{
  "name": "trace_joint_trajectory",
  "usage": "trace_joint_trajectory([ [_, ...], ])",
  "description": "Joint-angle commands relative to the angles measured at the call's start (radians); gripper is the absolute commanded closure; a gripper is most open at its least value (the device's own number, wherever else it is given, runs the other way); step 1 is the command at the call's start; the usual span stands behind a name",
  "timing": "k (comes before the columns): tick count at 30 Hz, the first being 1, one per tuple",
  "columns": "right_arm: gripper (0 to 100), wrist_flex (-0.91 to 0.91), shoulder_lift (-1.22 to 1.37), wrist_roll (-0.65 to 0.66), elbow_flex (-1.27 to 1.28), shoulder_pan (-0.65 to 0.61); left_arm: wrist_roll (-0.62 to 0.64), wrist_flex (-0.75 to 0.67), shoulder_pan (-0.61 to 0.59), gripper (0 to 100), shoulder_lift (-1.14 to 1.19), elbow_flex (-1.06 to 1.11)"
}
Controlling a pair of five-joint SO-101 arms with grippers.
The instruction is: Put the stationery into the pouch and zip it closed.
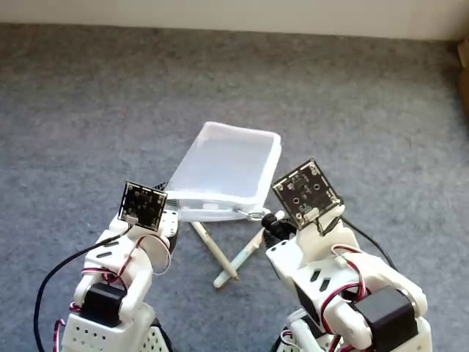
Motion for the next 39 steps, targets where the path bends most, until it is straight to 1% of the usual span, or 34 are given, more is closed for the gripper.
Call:
trace_joint_trajectory([
  [1, 99.2, -0.002, -0.015, -0.008, -0.05, -0.002, -0.011, 0.164, 0.008, 99, 0.001, -0.174],
  [4, 99.2, -0.018, -0.01, -0.009, -0.05, -0.001, -0.012, 0.239, -0.002, 99, 0.001, -0.246],
  [8, 98.8, -0.033, -0.008, -0.009, -0.047, 0.001, -0.014, 0.27, -0.087, 99, 0.002, -0.309],
  [11, 92.8, -0.035, -0.008, -0.011, -0.047, 0.004, -0.014, 0.281, -0.15, 99, 0.004, -0.349],
  [15, 83.8, -0.05, -0.008, -0.023, -0.047, 0.105, -0.015, 0.315, -0.173, 99, 0.004, -0.417],
  [18, 81.6, -0.068, -0.007, -0.075, -0.047, 0.168, -0.015, 0.341, -0.173, 99, 0.004, -0.464],
  [21, 81.0, -0.071, -0.007, -0.075, -0.047, 0.171, -0.029, 0.344, -0.189, 99, 0.01, -0.484],
  [24, 81.0, -0.071, 0.002, -0.078, -0.047, 0.173, -0.035, 0.339, -0.243, 99, 0.096, -0.515],
  [27, 81.0, -0.071, 0.074, -0.08, -0.047, 0.174, -0.032, 0.339, -0.28, 99, 0.246, -0.579],
  [31, 81.0, -0.074, 0.214, -0.081, -0.048, 0.174, -0.026, 0.347, -0.285, 99, 0.424, -0.69],
  [34, 81.0, -0.091, 0.282, -0.081, -0.047, 0.176, 0.02, 0.351, -0.285, 99, 0.509, -0.76],
  [39, 81.4, -0.094, 0.334, -0.087, -0.047, 0.176, 0.051, 0.423, -0.285, 99, 0.624, -0.858],
])
